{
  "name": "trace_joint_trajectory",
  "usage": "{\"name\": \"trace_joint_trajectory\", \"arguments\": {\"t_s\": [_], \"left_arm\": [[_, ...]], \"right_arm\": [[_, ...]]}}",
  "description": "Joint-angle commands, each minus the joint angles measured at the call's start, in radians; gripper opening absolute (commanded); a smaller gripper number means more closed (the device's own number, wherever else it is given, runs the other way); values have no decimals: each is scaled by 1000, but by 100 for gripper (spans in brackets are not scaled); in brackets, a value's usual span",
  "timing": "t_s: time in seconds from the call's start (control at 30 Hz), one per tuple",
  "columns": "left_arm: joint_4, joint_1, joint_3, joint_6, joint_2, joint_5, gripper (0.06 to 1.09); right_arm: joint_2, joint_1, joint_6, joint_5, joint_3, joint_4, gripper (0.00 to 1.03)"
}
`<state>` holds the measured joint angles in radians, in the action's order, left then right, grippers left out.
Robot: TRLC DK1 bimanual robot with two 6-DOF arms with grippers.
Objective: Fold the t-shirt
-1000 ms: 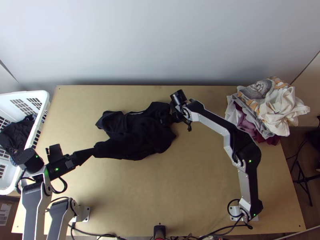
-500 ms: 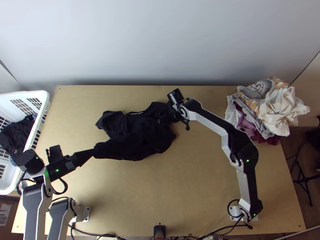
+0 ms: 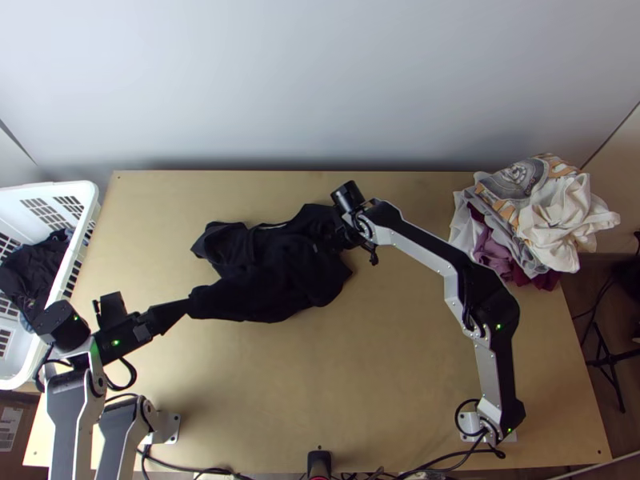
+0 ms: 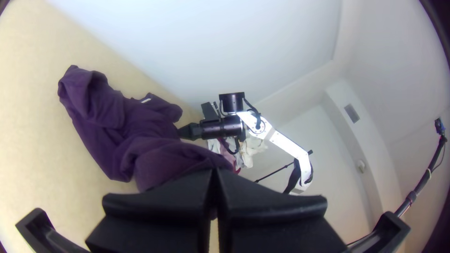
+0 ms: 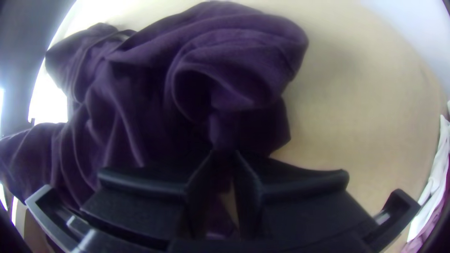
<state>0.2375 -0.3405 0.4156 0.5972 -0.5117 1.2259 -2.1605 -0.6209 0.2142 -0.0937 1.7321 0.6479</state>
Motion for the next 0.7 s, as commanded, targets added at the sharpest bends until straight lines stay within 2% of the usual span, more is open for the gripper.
{"name": "trace_joint_trajectory", "arguments": {"t_s": [0.0, 0.2, 0.27, 0.67], "left_arm": [[3, -2, -9, 0, 16, -2, 10], [0, 0, -8, -2, 16, -2, 10], [0, 0, -6, -2, 16, -2, 10], [-9, -3, -41, -16, 6, -17, 10]], "right_arm": [[-1, 9, -7, 2, 11, -1, 12], [22, 20, -6, 3, 3, 7, 11], [41, 21, -7, 5, 1, 7, 3], [266, 61, 13, 3, 50, -7, 3]]}}
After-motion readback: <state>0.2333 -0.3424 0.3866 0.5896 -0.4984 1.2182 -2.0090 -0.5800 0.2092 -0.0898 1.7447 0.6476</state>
